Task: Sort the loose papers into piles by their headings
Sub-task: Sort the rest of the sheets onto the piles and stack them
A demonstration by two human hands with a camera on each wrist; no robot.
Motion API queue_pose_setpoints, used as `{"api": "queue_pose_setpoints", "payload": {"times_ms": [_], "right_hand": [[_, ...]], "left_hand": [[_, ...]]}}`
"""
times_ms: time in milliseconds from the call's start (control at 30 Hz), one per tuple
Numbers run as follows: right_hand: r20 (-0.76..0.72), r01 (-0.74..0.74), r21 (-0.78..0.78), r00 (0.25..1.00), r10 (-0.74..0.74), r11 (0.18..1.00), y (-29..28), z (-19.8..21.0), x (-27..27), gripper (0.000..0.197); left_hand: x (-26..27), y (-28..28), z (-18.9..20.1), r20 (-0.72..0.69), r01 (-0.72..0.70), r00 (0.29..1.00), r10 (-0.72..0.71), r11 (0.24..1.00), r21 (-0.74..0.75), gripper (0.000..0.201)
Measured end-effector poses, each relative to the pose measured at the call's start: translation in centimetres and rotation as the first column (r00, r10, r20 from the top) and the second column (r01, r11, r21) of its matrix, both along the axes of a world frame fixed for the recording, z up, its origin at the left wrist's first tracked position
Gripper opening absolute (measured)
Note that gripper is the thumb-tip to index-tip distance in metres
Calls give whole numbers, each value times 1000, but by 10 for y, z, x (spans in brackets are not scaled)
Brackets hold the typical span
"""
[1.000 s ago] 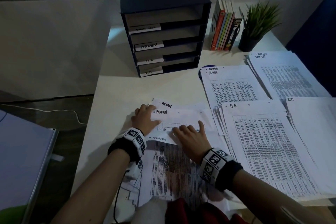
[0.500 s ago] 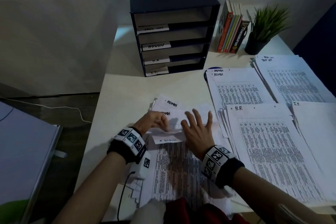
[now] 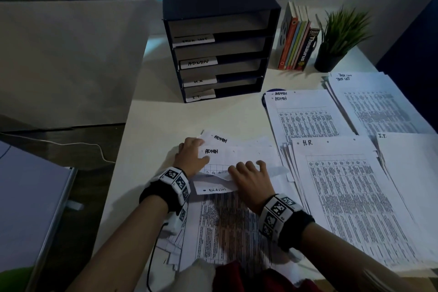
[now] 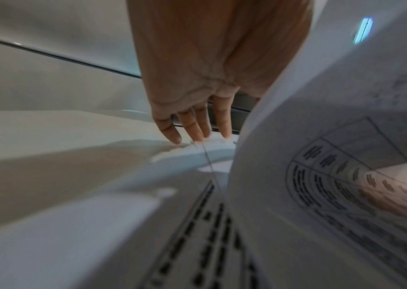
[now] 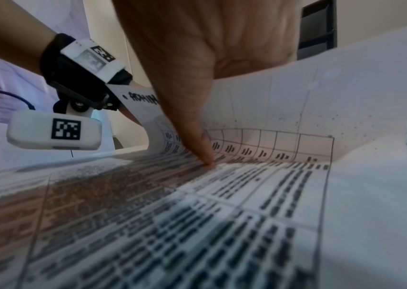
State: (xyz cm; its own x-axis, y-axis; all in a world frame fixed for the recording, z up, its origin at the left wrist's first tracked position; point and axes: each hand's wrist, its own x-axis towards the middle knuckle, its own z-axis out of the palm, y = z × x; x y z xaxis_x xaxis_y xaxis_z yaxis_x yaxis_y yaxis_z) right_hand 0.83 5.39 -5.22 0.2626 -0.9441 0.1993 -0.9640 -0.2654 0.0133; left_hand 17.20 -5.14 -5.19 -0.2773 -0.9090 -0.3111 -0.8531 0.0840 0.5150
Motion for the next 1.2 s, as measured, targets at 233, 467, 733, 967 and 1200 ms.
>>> {"api": "queue_pose_setpoints", "payload": {"times_ms": [233,467,733,967,1200], "right_hand": [[14,-28,-29,1000,28,999,0,-3,-1,73],[65,50,4,997,-50,999,0,-3,2,89],[-21,167,-46,986,-168,985,-6,3,5,92],[-25,23,-28,999,-23,999,4,-5,3,80],[-2,3,66,1000,-3,998,3,-1,2,84]], "left_hand": [[-2,-3,3,-1,-45,999,45,998,36,47],[3,7,6,-72,98,989,-128,941,-323,25],[12,18,30,-503,42,862,67,978,202,42],[7,4,20,-136,10,991,4,995,103,46],[5,3,12,28,16,999,-16,1000,0,35]]}}
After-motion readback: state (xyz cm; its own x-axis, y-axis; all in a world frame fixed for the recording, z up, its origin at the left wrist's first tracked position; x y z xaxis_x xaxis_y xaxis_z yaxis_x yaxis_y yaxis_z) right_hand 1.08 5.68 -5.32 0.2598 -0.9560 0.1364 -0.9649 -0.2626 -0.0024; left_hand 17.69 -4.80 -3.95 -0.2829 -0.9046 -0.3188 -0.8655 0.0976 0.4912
